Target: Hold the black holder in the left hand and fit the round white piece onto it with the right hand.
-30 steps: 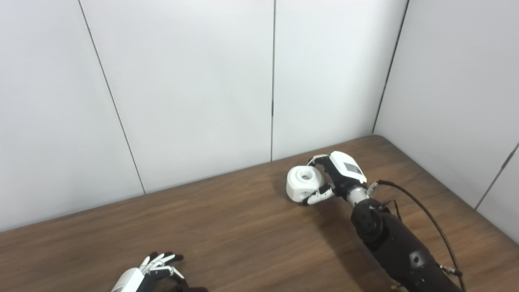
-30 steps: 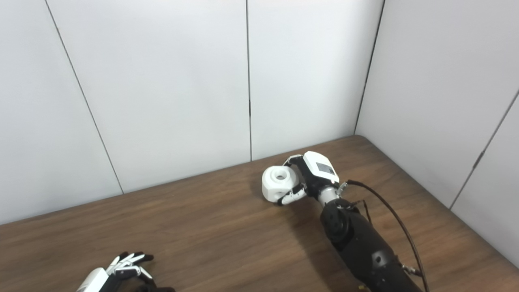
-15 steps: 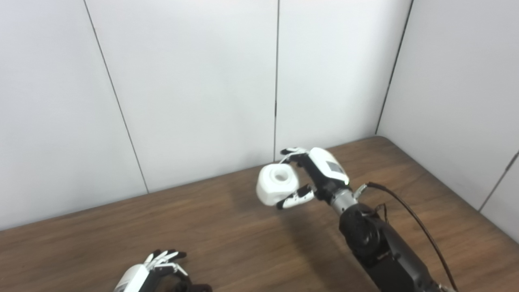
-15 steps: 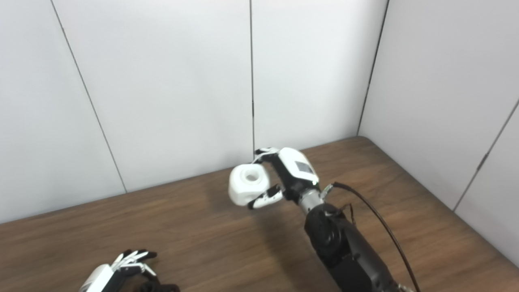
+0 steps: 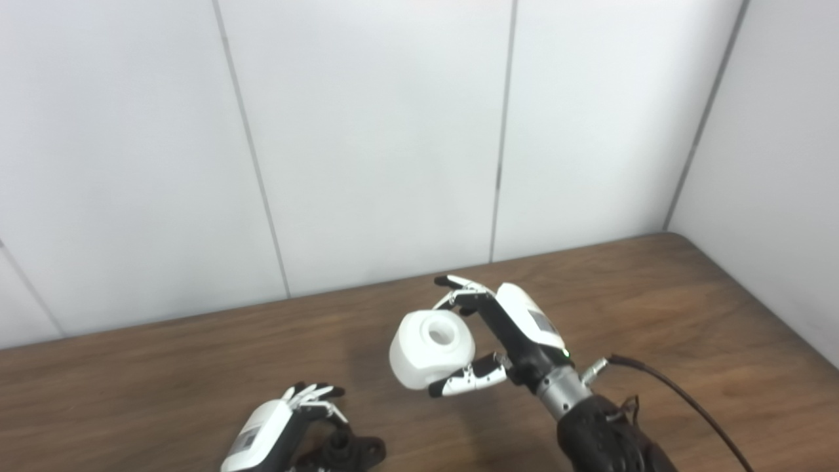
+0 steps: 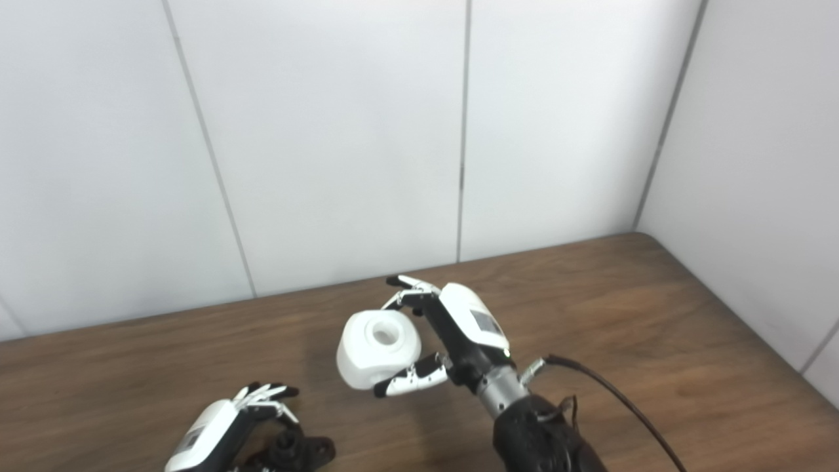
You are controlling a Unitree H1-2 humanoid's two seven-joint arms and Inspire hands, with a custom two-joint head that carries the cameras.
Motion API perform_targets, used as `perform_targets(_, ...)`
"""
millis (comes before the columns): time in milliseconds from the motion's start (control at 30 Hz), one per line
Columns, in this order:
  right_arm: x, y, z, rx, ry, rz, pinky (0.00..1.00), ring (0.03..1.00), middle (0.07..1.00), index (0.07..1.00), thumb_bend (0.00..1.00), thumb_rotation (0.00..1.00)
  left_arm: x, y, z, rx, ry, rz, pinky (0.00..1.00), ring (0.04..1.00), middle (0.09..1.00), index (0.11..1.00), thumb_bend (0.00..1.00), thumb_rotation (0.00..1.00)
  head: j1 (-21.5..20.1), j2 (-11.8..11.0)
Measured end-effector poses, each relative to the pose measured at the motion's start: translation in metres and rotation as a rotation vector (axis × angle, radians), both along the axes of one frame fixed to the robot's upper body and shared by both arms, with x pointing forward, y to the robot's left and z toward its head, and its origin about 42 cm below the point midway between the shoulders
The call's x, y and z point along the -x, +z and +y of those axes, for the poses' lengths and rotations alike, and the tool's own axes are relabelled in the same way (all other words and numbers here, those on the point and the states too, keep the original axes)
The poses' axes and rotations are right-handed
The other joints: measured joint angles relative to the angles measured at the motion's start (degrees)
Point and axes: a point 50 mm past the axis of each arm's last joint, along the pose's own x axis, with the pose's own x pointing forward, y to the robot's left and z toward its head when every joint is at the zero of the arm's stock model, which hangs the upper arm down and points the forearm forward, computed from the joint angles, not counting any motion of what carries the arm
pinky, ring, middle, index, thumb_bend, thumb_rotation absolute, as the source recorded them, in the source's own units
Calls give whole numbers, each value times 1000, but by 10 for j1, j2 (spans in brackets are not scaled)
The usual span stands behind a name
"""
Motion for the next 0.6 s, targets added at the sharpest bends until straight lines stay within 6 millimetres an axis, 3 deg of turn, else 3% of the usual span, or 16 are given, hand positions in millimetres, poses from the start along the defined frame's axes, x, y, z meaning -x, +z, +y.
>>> perform_targets(267, 24, -1, 27, -5, 95, 30, 768, 901, 879, 480, 509, 138, 0, 5, -9, -19, 20, -4, 1000, 912, 858, 481, 517, 52, 39, 40)
perform_targets(433, 34, 4, 31, -11, 125, 37, 782, 904, 881, 481, 508, 136, 3, 15, -17, -40, 24, 11, 999, 913, 858, 481, 517, 52, 67, 67)
perform_targets(600, 41, 6, 31, -13, 140, 58, 778, 894, 881, 480, 508, 137, 5, 18, -25, -46, 24, 23, 995, 911, 859, 481, 518, 53, 84, 78)
